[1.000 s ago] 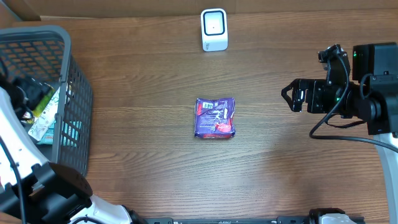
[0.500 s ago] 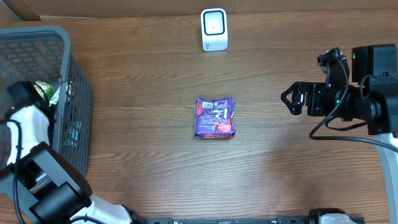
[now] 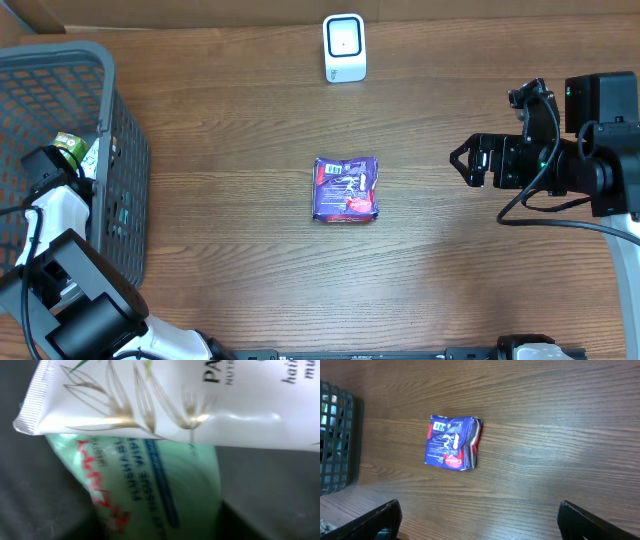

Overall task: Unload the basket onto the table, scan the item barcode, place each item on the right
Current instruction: 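Reach the left gripper into the basket and grasp the mint-green wipes pack, then place the mint-green pack left of the purple bag and release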

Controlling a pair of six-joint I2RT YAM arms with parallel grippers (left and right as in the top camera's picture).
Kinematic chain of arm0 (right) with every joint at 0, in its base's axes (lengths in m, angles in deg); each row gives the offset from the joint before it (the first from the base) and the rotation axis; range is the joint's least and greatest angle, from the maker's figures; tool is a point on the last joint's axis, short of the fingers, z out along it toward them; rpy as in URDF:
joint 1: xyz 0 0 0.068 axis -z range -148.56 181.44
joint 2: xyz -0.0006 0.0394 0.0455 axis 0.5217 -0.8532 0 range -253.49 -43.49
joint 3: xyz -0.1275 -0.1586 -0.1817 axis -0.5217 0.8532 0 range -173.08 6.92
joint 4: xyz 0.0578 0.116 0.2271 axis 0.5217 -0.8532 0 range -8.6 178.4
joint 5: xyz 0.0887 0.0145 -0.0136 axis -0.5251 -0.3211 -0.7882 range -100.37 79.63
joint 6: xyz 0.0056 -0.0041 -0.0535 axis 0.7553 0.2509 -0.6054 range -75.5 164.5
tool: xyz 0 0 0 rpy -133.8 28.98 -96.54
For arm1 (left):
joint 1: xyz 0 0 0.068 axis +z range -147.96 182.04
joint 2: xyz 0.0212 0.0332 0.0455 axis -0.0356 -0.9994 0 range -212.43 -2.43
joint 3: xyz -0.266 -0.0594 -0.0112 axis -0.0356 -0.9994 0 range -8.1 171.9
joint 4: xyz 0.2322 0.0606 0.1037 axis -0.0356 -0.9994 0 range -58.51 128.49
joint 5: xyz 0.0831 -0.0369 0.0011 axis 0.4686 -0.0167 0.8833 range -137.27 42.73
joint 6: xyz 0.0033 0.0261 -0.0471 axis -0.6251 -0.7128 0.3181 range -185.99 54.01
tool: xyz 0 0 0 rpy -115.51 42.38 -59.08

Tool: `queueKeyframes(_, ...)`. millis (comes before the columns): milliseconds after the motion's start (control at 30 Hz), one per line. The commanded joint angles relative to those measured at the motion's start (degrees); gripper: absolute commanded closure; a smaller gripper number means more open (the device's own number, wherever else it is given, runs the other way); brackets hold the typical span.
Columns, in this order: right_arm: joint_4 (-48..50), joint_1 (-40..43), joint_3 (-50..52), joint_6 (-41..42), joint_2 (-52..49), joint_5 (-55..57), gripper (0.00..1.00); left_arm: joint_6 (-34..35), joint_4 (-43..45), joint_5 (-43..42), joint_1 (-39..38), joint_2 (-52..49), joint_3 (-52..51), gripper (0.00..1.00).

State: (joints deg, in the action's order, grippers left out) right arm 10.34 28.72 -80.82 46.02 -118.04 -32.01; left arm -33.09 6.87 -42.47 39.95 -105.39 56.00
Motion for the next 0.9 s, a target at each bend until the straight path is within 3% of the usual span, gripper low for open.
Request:
queueKeyframes(0, 0.13, -0.22, -1.2, 0.24, 0.15, -0.55, 0.0, -0.74, -0.44, -1.22, -0.79, -0.81, -2.43, 0.9)
queueKeyframes(33, 0.13, -0.22, -1.2, 0.24, 0.15, -0.55, 0.0, -0.81, -0.59, -1.22, -0.81, -0.79, -2.38, 0.96)
queueKeyframes(267, 0.15, -0.22, -1.2, 0.24, 0.15, -0.52, 0.0, -3.74, -10.88, -1.84, -0.79, 0.61, 7.04, 0.96)
queueKeyframes(567, 0.9, -0.22, -1.2, 0.24, 0.15, -0.55, 0.0, -12.87, -36.54, -2.78, -0.94, 5.01, 40.06, 0.96)
queueKeyframes(733, 1.42, -0.22, -1.2, 0.24, 0.15, -1.09, 0.0, -24.13, -42.27, -15.32, -2.64, 8.79, 52.22, 0.96)
queueKeyframes(867, 2.1, -0.22, -1.2, 0.24, 0.15, -2.05, 0.0, -30.75, -42.34, -23.08, -9.05, 13.62, 53.72, 0.96)
